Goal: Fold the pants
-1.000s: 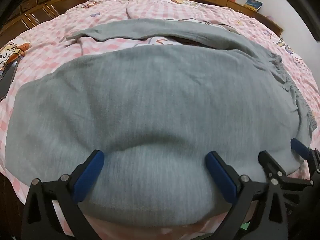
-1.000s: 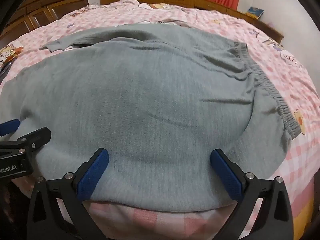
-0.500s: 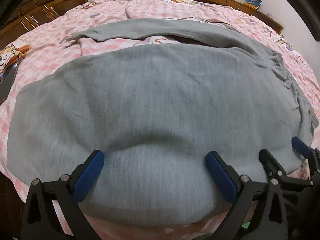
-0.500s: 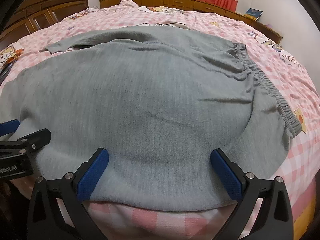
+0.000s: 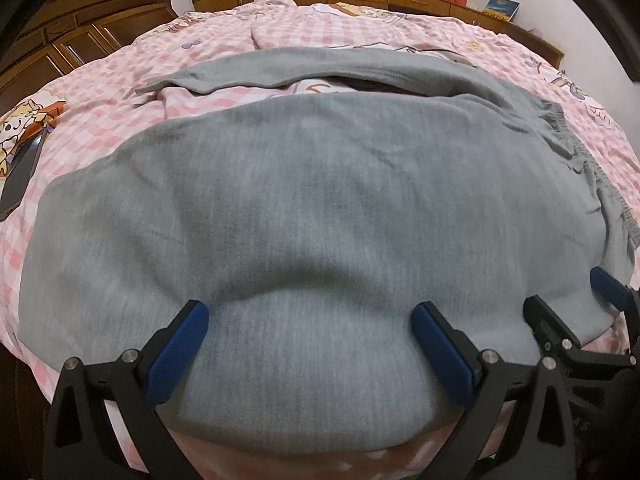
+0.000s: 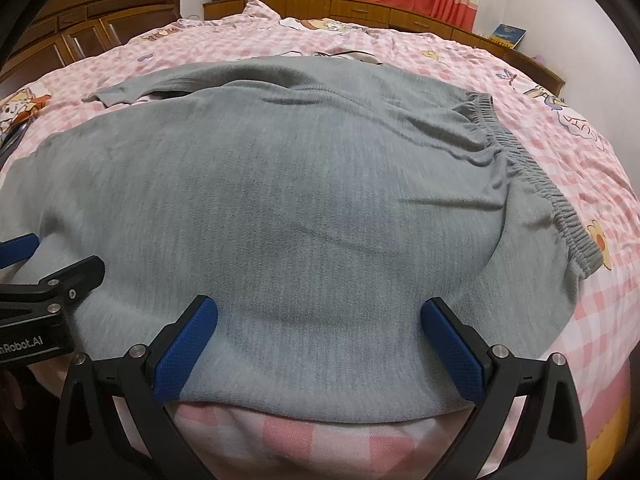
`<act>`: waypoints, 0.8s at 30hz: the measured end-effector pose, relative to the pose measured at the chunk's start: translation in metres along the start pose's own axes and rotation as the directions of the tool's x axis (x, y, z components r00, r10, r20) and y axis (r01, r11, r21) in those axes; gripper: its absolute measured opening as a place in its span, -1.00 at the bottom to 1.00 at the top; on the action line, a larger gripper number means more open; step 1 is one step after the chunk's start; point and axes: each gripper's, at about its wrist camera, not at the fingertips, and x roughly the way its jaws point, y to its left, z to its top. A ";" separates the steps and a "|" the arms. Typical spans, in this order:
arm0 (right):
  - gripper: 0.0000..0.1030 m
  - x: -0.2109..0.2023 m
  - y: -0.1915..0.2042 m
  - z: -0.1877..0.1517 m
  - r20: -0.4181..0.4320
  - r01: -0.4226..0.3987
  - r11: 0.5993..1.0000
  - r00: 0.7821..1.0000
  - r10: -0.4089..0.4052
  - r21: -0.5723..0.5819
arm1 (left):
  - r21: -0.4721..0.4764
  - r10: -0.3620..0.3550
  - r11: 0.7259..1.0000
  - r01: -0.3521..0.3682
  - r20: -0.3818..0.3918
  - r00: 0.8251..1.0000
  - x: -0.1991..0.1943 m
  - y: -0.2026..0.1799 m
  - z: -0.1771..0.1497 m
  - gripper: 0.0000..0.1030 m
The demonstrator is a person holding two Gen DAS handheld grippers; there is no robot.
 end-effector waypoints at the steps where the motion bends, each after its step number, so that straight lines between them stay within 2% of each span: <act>1: 1.00 0.000 0.000 0.000 0.000 0.000 1.000 1.000 0.000 0.000 | 0.002 0.001 1.000 -0.001 -0.002 1.000 0.000 0.000 0.000 0.99; 24: 1.00 0.000 0.000 -0.001 -0.001 -0.001 1.000 1.000 0.001 0.001 | -0.004 -0.002 1.000 0.002 0.007 1.000 0.002 0.000 -0.002 0.99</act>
